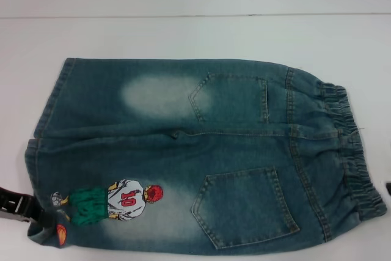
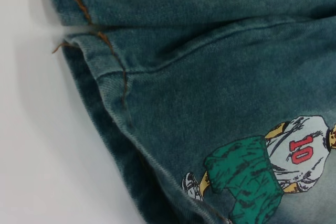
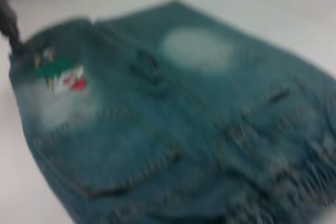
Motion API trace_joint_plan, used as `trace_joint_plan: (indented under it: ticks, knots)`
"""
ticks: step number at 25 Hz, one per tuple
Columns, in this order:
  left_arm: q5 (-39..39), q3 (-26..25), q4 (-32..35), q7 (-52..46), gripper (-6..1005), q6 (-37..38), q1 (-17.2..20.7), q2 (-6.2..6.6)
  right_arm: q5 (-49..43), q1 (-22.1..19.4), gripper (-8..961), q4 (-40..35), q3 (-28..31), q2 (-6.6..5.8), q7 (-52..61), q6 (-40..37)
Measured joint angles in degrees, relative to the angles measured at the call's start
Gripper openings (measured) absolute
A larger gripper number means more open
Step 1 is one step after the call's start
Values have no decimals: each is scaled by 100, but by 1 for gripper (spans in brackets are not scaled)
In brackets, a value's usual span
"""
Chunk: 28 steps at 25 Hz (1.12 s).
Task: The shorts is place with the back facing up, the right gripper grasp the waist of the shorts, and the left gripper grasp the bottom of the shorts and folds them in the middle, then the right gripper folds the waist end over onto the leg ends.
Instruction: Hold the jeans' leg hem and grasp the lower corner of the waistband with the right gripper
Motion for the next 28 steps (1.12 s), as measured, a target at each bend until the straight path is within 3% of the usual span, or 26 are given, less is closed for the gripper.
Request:
trace_joint_plan:
  ticks: [6, 11, 23, 28]
  knots:
    - [-3, 1, -4, 82, -2, -4, 24, 0, -1428, 569, 858, -438, 6, -108, 845, -797]
    - [21, 12, -41, 199, -2, -1, 34, 0, -2201, 853, 855, -405, -91, -44, 1245, -708]
    - [36, 80, -65, 268, -1, -28, 36, -19, -2300, 1010, 849, 224, -128, -29, 1353, -427]
    - [40, 80, -65, 287, -2, -40, 30, -18, -2294, 1079, 847, 687, -259, -80, 1354, -145]
